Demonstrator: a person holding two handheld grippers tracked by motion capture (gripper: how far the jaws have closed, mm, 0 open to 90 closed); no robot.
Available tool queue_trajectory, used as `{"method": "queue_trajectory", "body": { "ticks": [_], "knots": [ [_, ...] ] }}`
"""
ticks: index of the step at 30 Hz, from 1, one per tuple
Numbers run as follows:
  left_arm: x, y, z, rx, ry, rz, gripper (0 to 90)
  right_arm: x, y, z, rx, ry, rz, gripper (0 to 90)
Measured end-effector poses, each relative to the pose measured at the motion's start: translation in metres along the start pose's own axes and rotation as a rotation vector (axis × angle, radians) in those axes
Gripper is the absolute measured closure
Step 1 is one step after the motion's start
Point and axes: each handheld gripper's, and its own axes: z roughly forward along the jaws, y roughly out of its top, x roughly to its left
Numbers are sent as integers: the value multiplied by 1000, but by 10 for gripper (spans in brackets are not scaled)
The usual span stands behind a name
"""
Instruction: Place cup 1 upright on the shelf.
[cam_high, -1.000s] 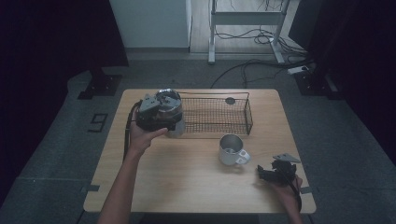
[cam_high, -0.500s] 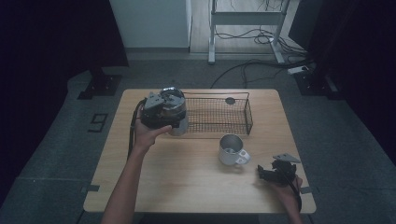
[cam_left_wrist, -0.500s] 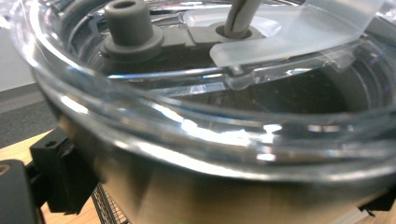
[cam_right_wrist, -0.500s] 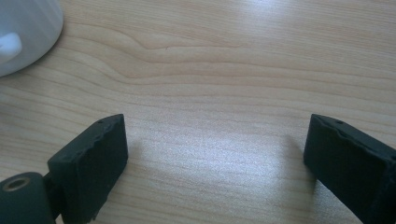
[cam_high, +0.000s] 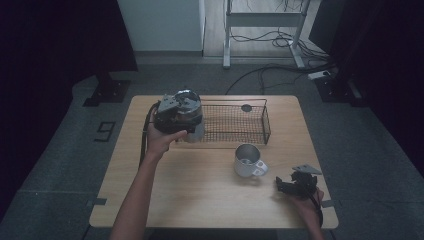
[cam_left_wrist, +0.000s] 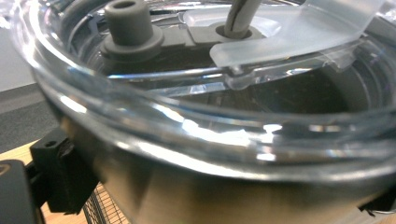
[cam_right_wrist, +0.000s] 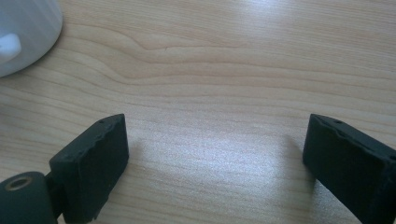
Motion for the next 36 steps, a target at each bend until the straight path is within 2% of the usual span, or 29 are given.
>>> {"method": "queue_trajectory", "body": {
  "ticks": [16, 20, 36],
  "knots": [
    [5, 7, 14, 8, 3, 9, 43, 0, 0, 0, -2, -1, -1, 71],
    [7, 7, 18, 4, 1, -5, 43, 0, 0, 0, -3, -2, -1, 75],
    [7, 12, 40, 23, -2, -5, 43, -1, 0, -1, -3, -11, 12, 87]
  ]
}}
